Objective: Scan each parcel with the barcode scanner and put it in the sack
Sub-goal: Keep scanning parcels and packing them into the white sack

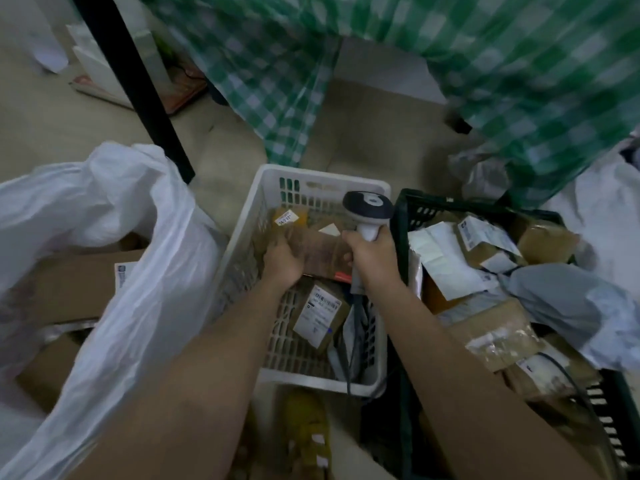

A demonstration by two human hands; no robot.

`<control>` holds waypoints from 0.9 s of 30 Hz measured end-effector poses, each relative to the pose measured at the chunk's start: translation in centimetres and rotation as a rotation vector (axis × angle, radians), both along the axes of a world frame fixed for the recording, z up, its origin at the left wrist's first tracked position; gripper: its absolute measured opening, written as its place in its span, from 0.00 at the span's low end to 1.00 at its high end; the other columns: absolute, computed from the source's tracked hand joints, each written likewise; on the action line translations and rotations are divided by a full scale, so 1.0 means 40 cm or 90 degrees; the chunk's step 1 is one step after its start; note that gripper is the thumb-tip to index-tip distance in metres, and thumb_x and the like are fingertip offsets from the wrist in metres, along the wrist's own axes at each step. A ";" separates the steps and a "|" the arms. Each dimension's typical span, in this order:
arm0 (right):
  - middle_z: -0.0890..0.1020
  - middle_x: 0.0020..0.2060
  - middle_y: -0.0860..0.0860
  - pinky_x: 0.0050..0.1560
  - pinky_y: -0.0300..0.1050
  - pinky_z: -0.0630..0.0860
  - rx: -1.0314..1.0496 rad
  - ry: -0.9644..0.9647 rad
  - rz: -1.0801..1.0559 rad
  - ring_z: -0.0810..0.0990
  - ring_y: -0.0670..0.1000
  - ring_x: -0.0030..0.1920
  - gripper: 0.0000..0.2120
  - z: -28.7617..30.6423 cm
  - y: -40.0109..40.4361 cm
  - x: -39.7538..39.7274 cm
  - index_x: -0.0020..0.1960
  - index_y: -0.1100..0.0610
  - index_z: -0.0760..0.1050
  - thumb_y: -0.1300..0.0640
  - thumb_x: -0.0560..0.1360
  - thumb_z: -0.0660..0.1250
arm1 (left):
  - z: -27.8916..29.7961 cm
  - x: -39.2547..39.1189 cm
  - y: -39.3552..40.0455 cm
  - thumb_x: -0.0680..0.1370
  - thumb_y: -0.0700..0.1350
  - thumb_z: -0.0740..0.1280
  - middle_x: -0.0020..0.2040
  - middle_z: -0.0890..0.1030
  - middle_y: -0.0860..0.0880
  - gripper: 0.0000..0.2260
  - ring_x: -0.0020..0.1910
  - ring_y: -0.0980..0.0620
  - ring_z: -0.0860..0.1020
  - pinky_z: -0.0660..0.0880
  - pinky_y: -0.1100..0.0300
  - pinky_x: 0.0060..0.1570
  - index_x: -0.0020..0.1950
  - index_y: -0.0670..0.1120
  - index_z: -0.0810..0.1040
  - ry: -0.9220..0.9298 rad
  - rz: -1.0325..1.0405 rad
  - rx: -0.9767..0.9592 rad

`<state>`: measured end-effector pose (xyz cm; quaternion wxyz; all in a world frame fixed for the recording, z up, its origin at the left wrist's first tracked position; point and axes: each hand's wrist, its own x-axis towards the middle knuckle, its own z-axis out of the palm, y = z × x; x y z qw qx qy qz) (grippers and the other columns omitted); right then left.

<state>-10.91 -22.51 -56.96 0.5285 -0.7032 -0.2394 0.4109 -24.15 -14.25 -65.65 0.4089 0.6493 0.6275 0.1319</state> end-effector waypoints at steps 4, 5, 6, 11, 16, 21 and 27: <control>0.78 0.45 0.57 0.36 0.43 0.73 -0.012 0.021 -0.011 0.76 0.52 0.38 0.23 -0.086 0.078 -0.006 0.68 0.59 0.67 0.61 0.74 0.66 | -0.218 -0.004 0.122 0.58 0.77 0.67 0.65 0.76 0.46 0.47 0.63 0.44 0.75 0.72 0.43 0.63 0.69 0.51 0.67 -0.047 0.072 -0.068; 0.78 0.45 0.57 0.38 0.44 0.73 -0.012 0.025 -0.009 0.76 0.52 0.39 0.22 -0.103 0.087 -0.006 0.67 0.59 0.68 0.62 0.74 0.66 | -0.210 0.000 0.125 0.54 0.79 0.67 0.65 0.76 0.47 0.51 0.63 0.44 0.75 0.72 0.43 0.63 0.70 0.51 0.67 -0.061 0.074 -0.087; 0.78 0.44 0.56 0.39 0.44 0.73 -0.011 0.029 -0.007 0.76 0.52 0.39 0.21 -0.119 0.095 -0.004 0.66 0.59 0.69 0.62 0.74 0.66 | -0.182 0.006 0.118 0.55 0.77 0.69 0.65 0.75 0.46 0.51 0.63 0.44 0.75 0.72 0.44 0.63 0.70 0.50 0.66 -0.078 0.068 -0.108; 0.78 0.42 0.53 0.35 0.40 0.73 -0.024 0.045 -0.008 0.75 0.48 0.35 0.20 -0.152 0.105 0.006 0.66 0.58 0.69 0.61 0.75 0.67 | -0.120 0.023 0.097 0.71 0.51 0.75 0.61 0.72 0.45 0.33 0.60 0.45 0.73 0.71 0.51 0.61 0.67 0.45 0.59 -0.137 0.114 -0.173; 0.77 0.40 0.53 0.28 0.34 0.73 -0.023 0.043 -0.014 0.74 0.46 0.32 0.19 -0.131 0.084 0.001 0.65 0.57 0.69 0.61 0.75 0.67 | -0.123 0.015 0.067 0.70 0.50 0.76 0.58 0.73 0.46 0.29 0.57 0.44 0.75 0.74 0.48 0.59 0.57 0.49 0.58 -0.091 0.093 -0.100; 0.76 0.42 0.56 0.28 0.36 0.73 0.002 0.039 -0.004 0.74 0.48 0.32 0.13 -0.059 0.037 -0.015 0.59 0.56 0.71 0.62 0.75 0.66 | -0.042 -0.008 0.013 0.65 0.57 0.77 0.64 0.70 0.45 0.39 0.62 0.44 0.71 0.71 0.45 0.62 0.68 0.46 0.62 -0.088 0.084 -0.010; 0.78 0.39 0.56 0.31 0.40 0.74 0.043 0.026 -0.025 0.76 0.47 0.30 0.14 0.056 -0.063 -0.065 0.59 0.63 0.71 0.61 0.75 0.67 | 0.122 -0.059 -0.111 0.68 0.53 0.76 0.66 0.67 0.43 0.36 0.64 0.44 0.69 0.68 0.50 0.65 0.69 0.44 0.64 -0.102 0.051 0.097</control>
